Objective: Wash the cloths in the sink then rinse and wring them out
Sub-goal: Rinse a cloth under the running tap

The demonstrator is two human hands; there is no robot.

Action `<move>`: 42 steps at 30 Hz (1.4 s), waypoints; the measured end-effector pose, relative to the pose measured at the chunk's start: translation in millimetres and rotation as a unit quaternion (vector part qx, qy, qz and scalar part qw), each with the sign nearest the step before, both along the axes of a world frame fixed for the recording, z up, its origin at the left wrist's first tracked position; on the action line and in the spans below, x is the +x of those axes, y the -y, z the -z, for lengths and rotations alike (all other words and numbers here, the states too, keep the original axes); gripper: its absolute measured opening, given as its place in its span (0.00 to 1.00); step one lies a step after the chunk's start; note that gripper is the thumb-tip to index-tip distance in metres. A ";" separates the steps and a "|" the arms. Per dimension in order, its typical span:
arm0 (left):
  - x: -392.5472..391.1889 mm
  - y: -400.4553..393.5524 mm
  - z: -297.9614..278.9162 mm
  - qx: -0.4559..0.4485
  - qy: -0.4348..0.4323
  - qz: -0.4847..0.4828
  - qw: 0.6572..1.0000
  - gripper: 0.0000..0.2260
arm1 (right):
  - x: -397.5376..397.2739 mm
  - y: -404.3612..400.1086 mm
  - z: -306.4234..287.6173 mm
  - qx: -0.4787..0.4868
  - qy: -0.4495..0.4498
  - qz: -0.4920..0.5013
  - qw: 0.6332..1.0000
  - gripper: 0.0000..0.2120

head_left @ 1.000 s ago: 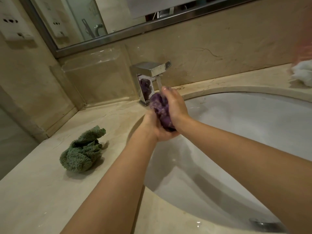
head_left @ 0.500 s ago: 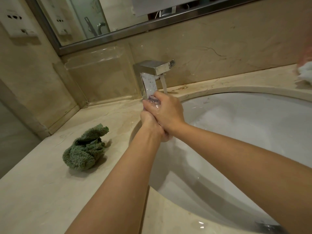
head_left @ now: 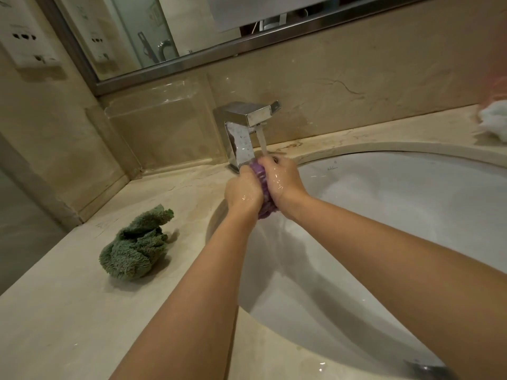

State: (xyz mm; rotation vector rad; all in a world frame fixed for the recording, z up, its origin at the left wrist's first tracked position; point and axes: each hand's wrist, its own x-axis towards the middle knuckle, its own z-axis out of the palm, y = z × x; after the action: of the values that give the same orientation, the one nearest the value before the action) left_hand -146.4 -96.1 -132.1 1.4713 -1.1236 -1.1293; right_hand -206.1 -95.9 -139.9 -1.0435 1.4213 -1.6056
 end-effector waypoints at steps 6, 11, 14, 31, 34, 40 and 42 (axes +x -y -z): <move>5.5 1.9 3.7 -0.149 0.122 0.026 0.981 0.20 | -21.8 -3.3 9.0 0.100 0.195 -0.104 0.970 0.19; 4.2 5.1 3.5 -0.197 0.014 0.008 0.980 0.18 | -34.6 -4.4 17.1 0.081 0.285 -0.187 0.937 0.27; 2.3 1.5 4.9 -0.268 0.080 -0.005 0.960 0.12 | -29.4 2.6 17.1 0.076 0.327 -0.116 0.935 0.25; 2.0 1.1 -0.8 -0.068 -0.153 0.082 0.982 0.15 | -43.8 15.5 -26.5 0.070 0.054 -0.026 0.996 0.23; -0.6 2.8 -0.5 -0.045 -0.151 0.102 0.982 0.19 | -56.1 32.5 -43.4 0.076 -0.069 -0.032 0.994 0.34; 0.8 4.1 -0.1 0.039 -0.120 0.204 0.971 0.36 | -61.0 38.9 -66.3 0.068 -0.060 -0.028 0.996 0.28; 0.1 5.6 -0.9 0.040 -0.114 0.224 0.967 0.39 | -60.7 36.3 -68.7 0.064 -0.053 -0.026 0.996 0.27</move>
State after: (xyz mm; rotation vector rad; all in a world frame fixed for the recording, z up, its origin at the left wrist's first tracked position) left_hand -146.3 -101.8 -131.2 1.1355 -1.2931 -1.6274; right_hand -266.8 -132.2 -71.2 -1.0955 1.5334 -1.4214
